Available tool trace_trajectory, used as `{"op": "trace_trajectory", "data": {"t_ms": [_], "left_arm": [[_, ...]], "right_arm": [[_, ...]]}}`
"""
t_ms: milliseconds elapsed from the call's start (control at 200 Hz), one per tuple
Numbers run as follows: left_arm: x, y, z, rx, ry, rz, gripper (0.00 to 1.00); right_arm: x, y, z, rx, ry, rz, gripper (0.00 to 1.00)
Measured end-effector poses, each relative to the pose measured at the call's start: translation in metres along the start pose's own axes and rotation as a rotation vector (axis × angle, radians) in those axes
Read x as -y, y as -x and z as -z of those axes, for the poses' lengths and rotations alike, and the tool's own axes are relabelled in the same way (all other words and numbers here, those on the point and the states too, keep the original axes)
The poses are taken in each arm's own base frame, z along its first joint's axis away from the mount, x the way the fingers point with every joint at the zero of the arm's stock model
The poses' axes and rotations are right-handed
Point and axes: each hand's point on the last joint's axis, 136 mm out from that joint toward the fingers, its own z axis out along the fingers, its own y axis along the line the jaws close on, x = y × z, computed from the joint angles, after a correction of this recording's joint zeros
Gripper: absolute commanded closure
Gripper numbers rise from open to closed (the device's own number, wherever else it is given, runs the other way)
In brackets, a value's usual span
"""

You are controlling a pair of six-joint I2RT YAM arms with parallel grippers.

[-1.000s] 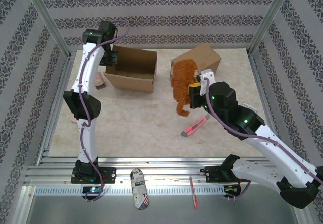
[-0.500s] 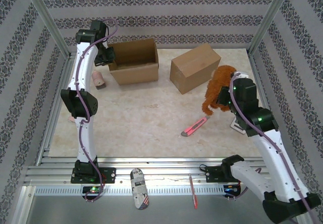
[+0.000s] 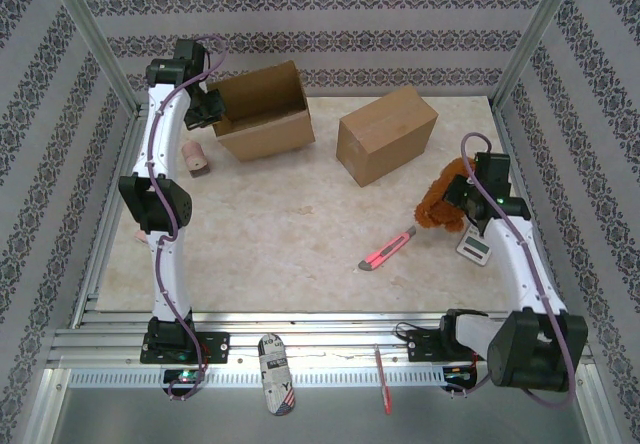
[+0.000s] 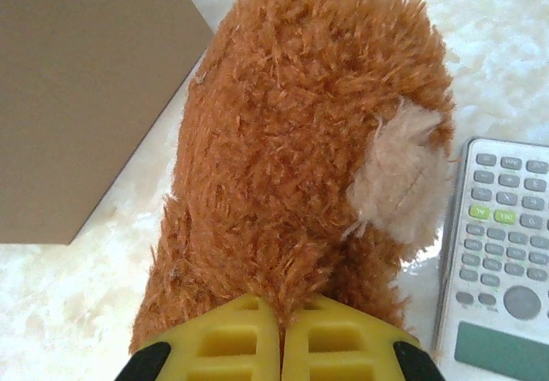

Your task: Unpack the express box

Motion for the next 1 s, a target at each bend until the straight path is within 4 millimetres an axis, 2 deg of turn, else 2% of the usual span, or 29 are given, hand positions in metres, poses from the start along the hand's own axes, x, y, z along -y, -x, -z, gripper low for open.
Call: {"op": "trace_trajectory", "data": {"t_ms": [135, 530, 650, 814, 859, 969, 999], "left_arm": [[-0.001, 0.001, 0.000, -0.003, -0.009, 0.011, 1.00], [0.005, -0.001, 0.000, -0.014, -0.043, 0.014, 0.86], [0.008, -0.001, 0.001, -0.020, -0.063, 0.018, 0.79], [0.011, 0.001, 0.001, -0.019, -0.094, 0.026, 0.63], [0.012, 0.002, 0.001, -0.018, -0.105, 0.030, 0.47], [0.017, 0.006, 0.002, -0.010, -0.135, 0.042, 0.33], [0.019, 0.007, 0.002, -0.006, -0.145, 0.042, 0.27]], "right_arm": [[0.006, 0.003, -0.022, -0.014, -0.019, -0.014, 1.00], [0.027, -0.008, -0.072, -0.079, -0.077, -0.043, 1.00], [0.030, -0.012, -0.080, -0.095, -0.085, -0.051, 0.87], [0.029, -0.005, -0.081, -0.068, -0.079, -0.070, 0.69], [0.029, -0.004, -0.082, -0.064, -0.078, -0.068, 0.64], [0.031, -0.001, -0.082, -0.054, -0.078, -0.072, 0.53], [0.031, -0.001, -0.082, -0.053, -0.078, -0.073, 0.51]]}}
